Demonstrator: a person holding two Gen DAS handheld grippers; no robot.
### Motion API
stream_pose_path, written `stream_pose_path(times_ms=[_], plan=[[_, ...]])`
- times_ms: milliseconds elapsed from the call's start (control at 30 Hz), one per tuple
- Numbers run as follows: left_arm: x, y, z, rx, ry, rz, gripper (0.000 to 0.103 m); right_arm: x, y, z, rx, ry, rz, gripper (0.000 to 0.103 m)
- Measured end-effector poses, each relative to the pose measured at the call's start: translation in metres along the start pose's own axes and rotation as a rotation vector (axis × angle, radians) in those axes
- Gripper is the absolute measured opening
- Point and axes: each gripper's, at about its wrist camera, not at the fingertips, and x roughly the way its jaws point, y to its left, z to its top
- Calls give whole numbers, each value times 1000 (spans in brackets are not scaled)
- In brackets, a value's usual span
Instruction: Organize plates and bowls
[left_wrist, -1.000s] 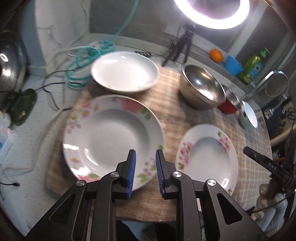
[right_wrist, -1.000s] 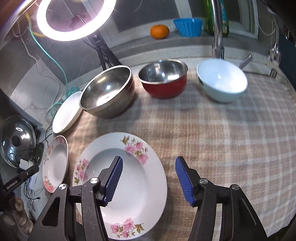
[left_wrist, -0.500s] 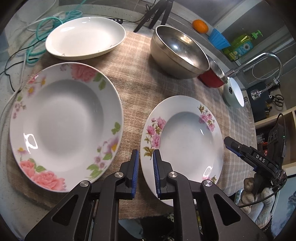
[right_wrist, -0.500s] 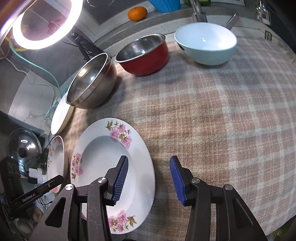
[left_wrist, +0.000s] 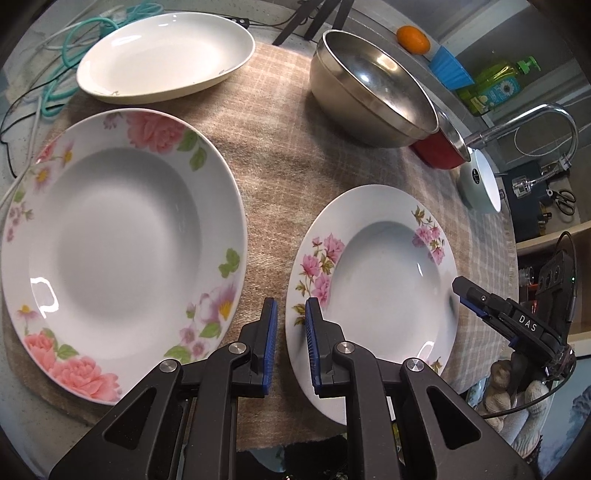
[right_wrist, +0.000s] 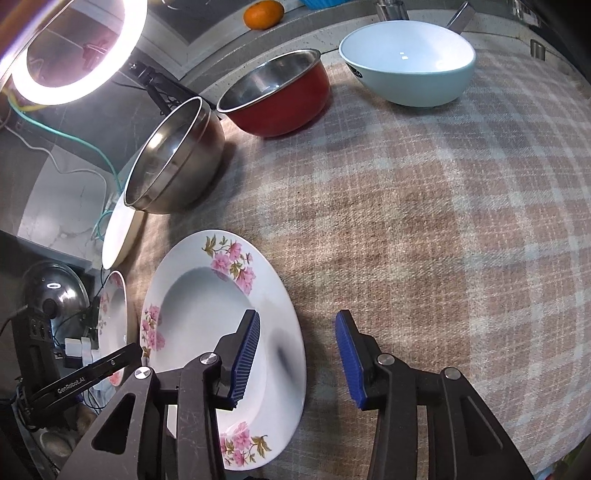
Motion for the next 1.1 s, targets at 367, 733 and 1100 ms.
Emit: stream_pose_path(times_ms=[367,733,1100], plan=[[5,-3,2,9,6,-10,14,9,-4,-3,27,46,57,24],[5,-8,-2,30,1,2,14,7,5,-7,-14,50,35,21],[5,-12,-6,47,7,1,14,2,0,-14,-8,49,24,21]])
